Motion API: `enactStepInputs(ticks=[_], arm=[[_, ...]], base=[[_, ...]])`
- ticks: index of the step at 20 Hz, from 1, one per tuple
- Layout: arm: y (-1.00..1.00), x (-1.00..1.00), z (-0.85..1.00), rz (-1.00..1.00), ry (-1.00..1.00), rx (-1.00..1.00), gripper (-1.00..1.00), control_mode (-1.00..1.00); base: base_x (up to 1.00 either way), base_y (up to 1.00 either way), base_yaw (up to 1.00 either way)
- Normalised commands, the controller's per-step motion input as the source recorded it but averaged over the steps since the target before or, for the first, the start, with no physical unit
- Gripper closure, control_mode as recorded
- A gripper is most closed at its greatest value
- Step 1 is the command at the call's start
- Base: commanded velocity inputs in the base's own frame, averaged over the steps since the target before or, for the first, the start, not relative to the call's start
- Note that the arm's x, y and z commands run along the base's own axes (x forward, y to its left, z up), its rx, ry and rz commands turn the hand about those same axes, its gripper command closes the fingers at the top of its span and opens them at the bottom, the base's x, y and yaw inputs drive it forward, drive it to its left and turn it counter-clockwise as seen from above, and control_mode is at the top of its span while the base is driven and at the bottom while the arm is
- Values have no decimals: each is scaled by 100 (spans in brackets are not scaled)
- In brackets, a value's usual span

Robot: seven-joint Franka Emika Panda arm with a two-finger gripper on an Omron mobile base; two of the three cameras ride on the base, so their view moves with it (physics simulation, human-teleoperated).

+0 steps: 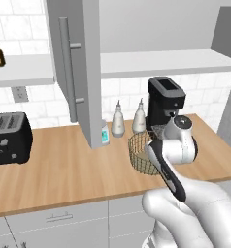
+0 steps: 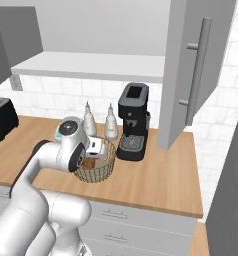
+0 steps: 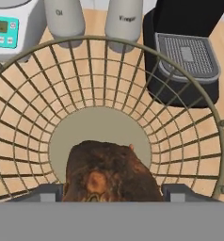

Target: Open the cabinet, pick up the bread from the cabinet and place it in the basket. Then move the basket to the dining counter.

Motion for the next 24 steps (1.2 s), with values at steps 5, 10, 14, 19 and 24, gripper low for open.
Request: enactStepInputs(ticks=[5,10,14,19,24], arm=[[0,15,-8,0,0,0,-100,-100],[0,22,0,0,0,0,-100,-100],[0,5,17,0,0,0,-100,-100],[5,-5,59,0,3,0,-100,-100],[27,-41,69,0,3,-1,-100,-100]], base=[[0,0,0],[0,0,0],[0,0,0],[0,0,0],[0,0,0]])
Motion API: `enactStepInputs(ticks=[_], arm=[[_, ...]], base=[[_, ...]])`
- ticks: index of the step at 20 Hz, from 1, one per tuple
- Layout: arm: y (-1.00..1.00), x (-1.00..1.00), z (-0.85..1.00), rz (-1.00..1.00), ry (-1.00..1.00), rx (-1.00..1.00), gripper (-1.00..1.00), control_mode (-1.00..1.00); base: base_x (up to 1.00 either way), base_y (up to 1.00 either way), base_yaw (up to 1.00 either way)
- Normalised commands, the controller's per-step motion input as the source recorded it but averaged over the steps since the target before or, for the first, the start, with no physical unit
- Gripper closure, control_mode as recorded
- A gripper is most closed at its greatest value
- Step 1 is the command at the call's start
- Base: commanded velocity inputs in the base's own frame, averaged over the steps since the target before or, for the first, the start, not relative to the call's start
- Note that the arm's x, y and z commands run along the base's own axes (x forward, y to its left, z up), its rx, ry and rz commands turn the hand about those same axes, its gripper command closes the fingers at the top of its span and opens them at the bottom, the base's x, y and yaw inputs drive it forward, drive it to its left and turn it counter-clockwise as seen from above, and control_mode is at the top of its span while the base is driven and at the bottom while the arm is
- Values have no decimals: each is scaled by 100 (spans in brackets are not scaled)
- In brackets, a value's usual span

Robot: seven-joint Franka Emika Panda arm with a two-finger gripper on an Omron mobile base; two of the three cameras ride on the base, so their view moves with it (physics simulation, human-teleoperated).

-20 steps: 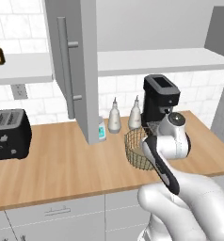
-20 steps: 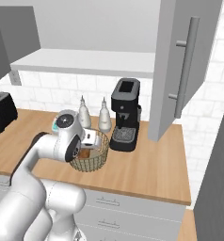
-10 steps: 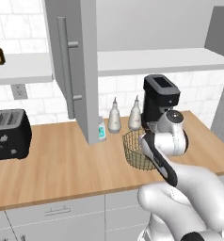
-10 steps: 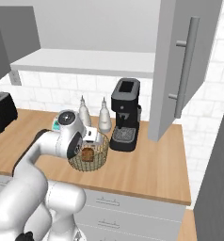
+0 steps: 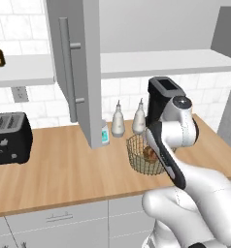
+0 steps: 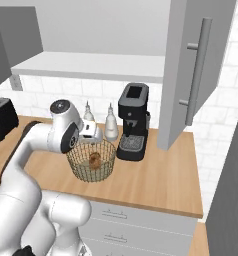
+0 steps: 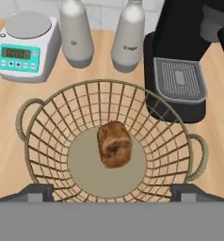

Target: Open the cabinet, pick up the bread from the cabinet and place it in the basket. Then move the basket to the dining counter.

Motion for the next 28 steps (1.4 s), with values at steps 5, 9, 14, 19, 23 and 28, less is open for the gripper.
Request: enactStepInputs(ticks=[5,9,14,19,23,28], arm=[[42,-70,34,0,2,-6,-100,-100],[41,-77,1,6,8,-4,-100,-100],[35,-22,-32,14,20,-6,-100,-100],[-3,56,-28,11,12,-8,-100,-100],[-1,61,-44,10,15,-10,-100,-100],[-1,38,-55,13,12,-9,-100,-100]], base=[[0,0,0],[0,0,0],[0,0,0],[0,0,0],[0,0,0],[0,0,0]])
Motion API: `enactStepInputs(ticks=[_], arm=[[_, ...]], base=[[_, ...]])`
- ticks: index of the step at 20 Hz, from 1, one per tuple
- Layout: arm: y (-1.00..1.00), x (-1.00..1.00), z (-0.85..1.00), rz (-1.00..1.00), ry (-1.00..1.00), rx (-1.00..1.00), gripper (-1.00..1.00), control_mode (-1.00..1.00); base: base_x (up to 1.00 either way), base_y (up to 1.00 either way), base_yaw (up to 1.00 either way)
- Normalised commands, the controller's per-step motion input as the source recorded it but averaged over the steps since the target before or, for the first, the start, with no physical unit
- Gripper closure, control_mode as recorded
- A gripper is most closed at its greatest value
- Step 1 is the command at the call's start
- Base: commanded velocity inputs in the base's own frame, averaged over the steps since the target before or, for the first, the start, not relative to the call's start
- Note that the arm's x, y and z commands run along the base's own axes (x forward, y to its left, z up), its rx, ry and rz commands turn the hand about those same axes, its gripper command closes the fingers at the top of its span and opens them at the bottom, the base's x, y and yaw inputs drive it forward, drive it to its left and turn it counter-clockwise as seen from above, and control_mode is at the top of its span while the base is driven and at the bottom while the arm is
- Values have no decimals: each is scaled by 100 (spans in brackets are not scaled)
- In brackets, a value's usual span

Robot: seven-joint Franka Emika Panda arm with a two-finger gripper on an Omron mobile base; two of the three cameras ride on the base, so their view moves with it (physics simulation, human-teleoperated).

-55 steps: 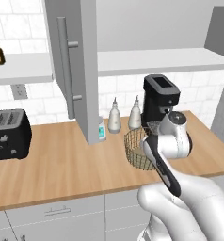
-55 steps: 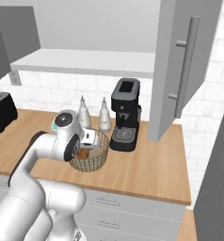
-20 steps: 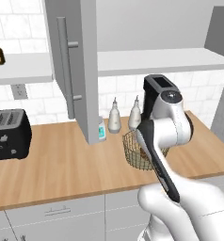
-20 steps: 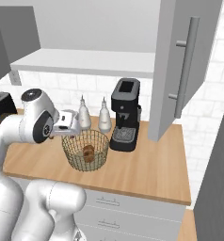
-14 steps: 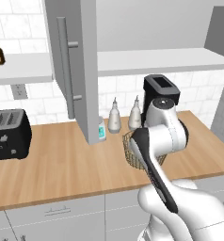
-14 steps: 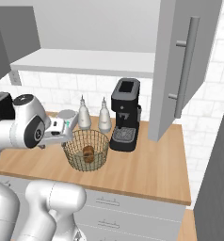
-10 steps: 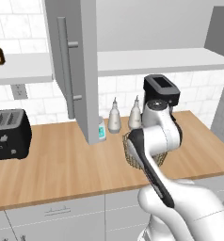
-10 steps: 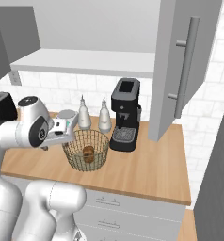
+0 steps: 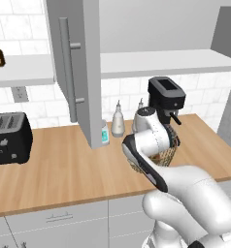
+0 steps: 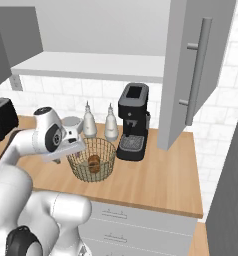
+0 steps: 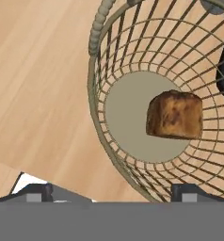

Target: Open the cabinet, pick up the bread from the cabinet and place it in the basket. Then move the basket to the dining counter.

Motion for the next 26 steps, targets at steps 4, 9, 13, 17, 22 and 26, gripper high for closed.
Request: enactStepInputs(ticks=[4,9,13,17,22,26], arm=[[-3,26,-30,11,2,-7,-100,-100],[-3,17,-39,11,3,-7,-100,-100],[-12,4,-36,12,0,-4,-100,-100],[-17,4,-34,12,0,-3,-100,-100],[-19,0,-40,12,1,-1,100,-100],[-12,0,-35,10,0,0,100,-100]], base=[[0,0,0],[0,0,0],[0,0,0],[0,0,0],[0,0,0],[0,0,0]])
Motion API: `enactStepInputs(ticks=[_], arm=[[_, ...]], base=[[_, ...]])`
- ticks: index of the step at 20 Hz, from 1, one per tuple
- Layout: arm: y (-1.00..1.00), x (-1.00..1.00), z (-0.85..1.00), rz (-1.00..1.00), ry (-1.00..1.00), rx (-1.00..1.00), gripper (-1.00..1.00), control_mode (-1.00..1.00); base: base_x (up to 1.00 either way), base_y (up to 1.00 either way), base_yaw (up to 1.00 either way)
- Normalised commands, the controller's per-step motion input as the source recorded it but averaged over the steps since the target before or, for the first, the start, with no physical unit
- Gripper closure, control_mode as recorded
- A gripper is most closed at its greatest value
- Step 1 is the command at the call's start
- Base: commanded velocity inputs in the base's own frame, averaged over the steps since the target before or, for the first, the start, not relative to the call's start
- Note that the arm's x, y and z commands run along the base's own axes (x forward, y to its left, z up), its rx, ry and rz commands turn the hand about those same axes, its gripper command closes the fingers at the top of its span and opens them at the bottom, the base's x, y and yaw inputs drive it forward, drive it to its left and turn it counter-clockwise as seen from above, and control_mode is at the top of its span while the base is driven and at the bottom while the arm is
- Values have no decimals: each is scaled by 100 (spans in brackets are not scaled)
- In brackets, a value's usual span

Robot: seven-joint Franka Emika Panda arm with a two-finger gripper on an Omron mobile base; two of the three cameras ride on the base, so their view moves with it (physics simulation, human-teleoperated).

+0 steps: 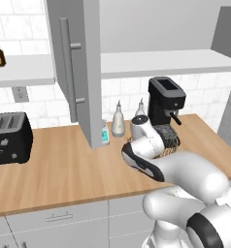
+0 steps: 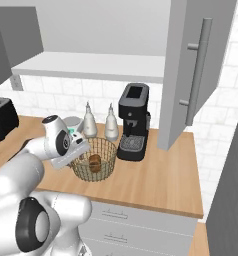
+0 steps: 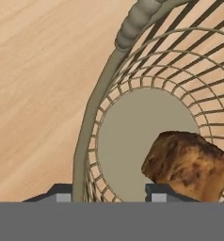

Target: Open the cabinet, pick up the bread from the cabinet and place it in the basket. Then move the basket to the dining counter.

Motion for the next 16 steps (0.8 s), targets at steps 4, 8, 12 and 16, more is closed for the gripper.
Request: enactStepInputs(ticks=[4,8,12,16], arm=[[0,0,-23,5,0,0,100,-100],[4,-7,1,2,-2,-7,100,-100],[5,-38,53,2,-12,-10,100,-100],[4,-61,84,0,-7,-1,100,-100]], base=[[0,0,0],[0,0,0],[0,0,0],[0,0,0]])
